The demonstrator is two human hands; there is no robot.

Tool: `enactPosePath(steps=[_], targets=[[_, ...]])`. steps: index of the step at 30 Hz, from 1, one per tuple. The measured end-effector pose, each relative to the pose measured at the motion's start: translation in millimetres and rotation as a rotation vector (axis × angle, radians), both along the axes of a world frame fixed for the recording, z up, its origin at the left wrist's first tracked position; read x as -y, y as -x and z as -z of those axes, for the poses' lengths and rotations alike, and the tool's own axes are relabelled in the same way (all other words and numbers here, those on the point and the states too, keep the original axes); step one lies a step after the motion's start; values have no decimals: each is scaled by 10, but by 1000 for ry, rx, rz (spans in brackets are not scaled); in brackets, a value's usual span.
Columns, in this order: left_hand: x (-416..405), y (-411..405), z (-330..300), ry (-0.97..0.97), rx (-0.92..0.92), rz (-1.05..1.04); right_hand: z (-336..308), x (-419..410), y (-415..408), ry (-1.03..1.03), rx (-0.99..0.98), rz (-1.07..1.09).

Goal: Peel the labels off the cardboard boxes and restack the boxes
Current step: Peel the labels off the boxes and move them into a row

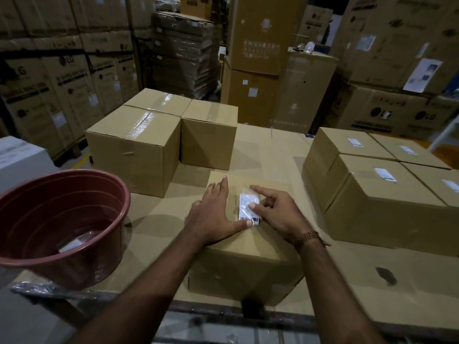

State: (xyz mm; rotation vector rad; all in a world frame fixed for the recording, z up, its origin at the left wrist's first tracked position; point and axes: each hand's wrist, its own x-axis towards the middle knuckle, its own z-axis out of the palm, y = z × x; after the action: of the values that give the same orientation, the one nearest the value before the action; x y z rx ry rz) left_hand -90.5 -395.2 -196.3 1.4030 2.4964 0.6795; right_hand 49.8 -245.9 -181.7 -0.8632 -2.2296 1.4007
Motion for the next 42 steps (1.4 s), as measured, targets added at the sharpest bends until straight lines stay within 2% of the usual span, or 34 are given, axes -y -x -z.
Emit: enactPosePath(steps=[6,11,15,18,28,35,42], targets=[[-20,-8,6,20,-7,4,-118,-7,-161,74,199,-128],[-16,-10,19,7,0,-8,-187,1,-136,-13,317,-163],[-3,-1,-7,8,44,2,-114,-7,-155,-91,312,-128],[11,22,-18,20,76,27,-78,26,-174,-74,262,-122],[-43,234,-42,170,208,164,-65,128,-232,-146,258,-136],[-101,195,-96,297,103,163,4,299,-302,-326,239,-110],[35,-4,-83,285,-34,108,178,385,-348,-453,187,-10]])
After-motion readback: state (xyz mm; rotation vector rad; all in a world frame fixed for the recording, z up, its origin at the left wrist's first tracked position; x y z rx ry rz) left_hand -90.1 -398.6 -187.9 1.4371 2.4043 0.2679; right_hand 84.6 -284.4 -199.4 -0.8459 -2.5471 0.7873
